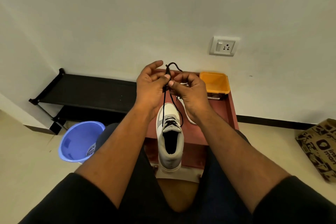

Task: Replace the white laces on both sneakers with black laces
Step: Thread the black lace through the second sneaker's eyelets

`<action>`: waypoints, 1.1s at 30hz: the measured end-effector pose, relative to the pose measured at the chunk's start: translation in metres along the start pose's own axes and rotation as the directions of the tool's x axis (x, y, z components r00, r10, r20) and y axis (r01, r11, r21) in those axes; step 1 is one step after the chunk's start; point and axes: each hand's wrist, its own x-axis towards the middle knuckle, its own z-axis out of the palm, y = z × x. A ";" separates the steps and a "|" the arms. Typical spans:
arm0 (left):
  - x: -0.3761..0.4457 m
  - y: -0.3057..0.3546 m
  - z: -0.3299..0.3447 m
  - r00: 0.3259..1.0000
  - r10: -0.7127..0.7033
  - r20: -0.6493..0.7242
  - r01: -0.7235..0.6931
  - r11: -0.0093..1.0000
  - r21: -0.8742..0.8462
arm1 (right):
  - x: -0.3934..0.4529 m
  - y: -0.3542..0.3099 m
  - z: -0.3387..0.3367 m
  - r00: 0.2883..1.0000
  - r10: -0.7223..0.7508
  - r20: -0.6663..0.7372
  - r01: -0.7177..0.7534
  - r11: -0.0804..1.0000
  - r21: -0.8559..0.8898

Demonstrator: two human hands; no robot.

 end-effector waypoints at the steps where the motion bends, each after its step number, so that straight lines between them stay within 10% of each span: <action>1: -0.002 0.003 0.002 1.000 0.017 -0.001 -0.017 1.000 0.013 | -0.002 0.000 0.000 1.000 0.018 -0.002 -0.018 0.999 -0.048; 33: -0.013 0.103 0.042 0.937 0.328 0.122 -0.349 0.867 0.354 | 0.012 -0.117 -0.001 0.918 -0.386 0.091 0.385 0.809 -0.444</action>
